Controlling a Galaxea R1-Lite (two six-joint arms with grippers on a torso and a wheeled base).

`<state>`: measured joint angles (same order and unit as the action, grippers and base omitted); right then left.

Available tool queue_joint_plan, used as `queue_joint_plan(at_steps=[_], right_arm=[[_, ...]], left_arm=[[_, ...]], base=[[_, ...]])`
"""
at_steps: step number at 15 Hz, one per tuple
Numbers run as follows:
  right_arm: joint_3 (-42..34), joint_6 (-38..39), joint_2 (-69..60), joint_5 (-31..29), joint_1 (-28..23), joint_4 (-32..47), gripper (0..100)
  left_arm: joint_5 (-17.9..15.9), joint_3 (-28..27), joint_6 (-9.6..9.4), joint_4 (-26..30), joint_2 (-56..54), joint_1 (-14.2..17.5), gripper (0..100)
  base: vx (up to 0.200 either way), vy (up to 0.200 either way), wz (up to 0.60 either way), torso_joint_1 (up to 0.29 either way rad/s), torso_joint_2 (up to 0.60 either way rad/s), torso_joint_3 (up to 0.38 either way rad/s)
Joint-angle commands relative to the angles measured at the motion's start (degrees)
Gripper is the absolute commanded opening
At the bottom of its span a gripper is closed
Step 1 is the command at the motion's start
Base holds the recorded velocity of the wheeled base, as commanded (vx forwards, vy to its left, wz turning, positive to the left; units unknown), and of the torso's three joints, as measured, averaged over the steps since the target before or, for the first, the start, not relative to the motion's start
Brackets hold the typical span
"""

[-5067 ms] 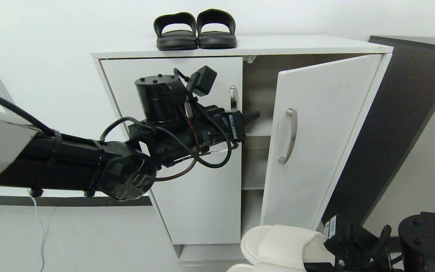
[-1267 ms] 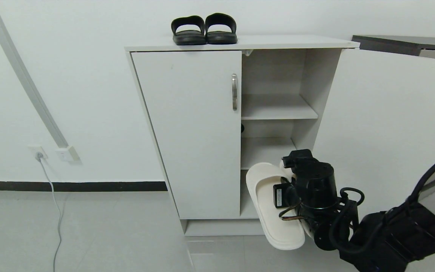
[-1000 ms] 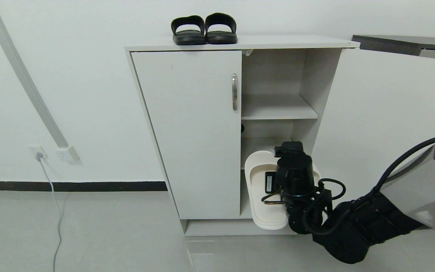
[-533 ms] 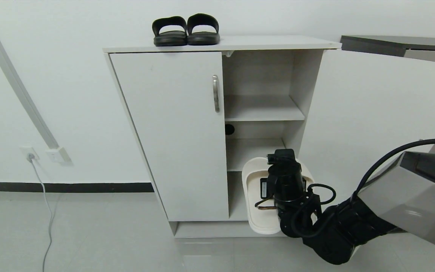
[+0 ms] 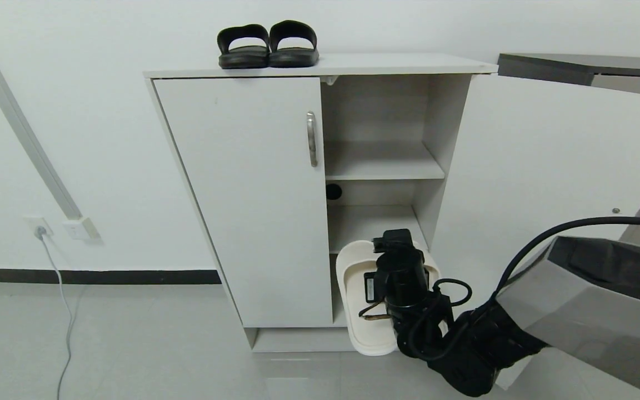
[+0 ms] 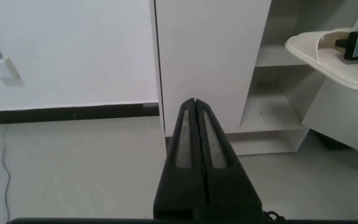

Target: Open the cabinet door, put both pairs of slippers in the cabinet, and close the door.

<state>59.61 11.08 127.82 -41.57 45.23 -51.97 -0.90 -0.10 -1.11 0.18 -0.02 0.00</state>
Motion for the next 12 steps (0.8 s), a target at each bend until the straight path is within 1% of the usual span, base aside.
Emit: queue_joint_plan(at_steps=[1,9,12], right_arm=[[0.3,-0.2,1.1,-0.1,-0.1,-0.7,0],[0.2,-0.2,2.1,-0.1,-0.1,-1.6,0],[0.4,-0.3,3.2,-0.1,-0.1,-3.1,0]], left_arm=[[0.0,0.0,-0.03,0.0,0.1,0.0,0],[-0.1,0.0,-0.03,0.1,0.1,0.0,0],[-0.2,0.0,-0.03,0.0,0.1,0.0,0]], base=[[0.0,0.0,0.0,0.0,0.0,0.0],[0.0,0.0,0.0,0.0,0.0,0.0],[0.0,0.0,0.0,0.004,0.0,-0.147]])
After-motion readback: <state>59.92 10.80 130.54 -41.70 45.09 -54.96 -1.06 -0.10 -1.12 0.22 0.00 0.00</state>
